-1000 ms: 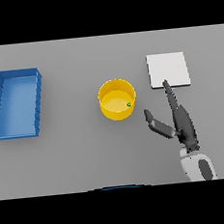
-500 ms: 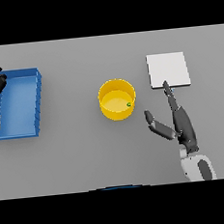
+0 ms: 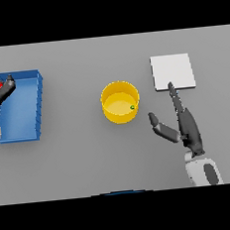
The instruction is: Pick up the red beaker and tilt it to pour out 1 green nut into yellow bowl. Pick up the yellow bowl and place it on the metallic measuring scale.
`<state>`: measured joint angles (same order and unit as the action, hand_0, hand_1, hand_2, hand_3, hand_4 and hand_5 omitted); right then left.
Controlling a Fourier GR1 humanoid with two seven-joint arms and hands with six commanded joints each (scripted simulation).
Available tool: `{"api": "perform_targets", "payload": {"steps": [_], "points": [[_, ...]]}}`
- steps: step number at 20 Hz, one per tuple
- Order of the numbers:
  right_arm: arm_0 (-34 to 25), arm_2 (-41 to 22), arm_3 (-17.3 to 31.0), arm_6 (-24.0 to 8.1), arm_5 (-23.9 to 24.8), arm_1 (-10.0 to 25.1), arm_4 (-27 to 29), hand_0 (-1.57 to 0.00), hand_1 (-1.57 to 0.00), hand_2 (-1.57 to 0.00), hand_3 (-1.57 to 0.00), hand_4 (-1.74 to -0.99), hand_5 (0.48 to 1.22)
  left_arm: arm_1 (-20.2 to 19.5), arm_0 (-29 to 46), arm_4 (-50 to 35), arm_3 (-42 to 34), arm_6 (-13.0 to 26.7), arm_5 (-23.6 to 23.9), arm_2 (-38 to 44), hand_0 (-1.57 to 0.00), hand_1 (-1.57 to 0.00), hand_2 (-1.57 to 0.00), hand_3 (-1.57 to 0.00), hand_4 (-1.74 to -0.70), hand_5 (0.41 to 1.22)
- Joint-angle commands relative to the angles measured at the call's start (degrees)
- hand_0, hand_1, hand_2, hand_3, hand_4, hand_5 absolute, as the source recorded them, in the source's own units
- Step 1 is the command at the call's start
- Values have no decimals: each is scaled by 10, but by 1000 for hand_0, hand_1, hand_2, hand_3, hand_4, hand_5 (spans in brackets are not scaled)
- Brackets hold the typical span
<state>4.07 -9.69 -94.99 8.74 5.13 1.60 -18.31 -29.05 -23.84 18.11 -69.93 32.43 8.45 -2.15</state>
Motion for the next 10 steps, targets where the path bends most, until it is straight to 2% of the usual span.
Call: {"api": "perform_targets", "payload": {"steps": [1,3,5,9,10], "points": [[3,0,2,2,-1,0,1,1,1,1,1,-1005,634,-2,3,2,1,-4,-8,-6,-772,-637,-652,-614,-920,677],[6,-1,-5,9,0,2,0,1,1,1,1,-1009,639,-13,-4,11,19,-4,-25,-13,-494,-407,-417,-393,-857,657],[6,-2,-5,8,-1,2,-2,1,1,1,1,-1009,639,-13,-9,14,30,-21,-34,-21,-316,-260,-267,-251,-822,657],[3,-3,-5,-10,-4,8,-9,1,1,1,1,-1021,640,-5,-14,17,53,-48,-21,-21,-129,-106,-109,-102,-790,649],[-6,-2,-5,-31,-7,20,-18,1,1,1,1,-1020,640,-8,-17,17,51,-53,-20,-18,-103,-85,-87,-82,-782,651]]}}
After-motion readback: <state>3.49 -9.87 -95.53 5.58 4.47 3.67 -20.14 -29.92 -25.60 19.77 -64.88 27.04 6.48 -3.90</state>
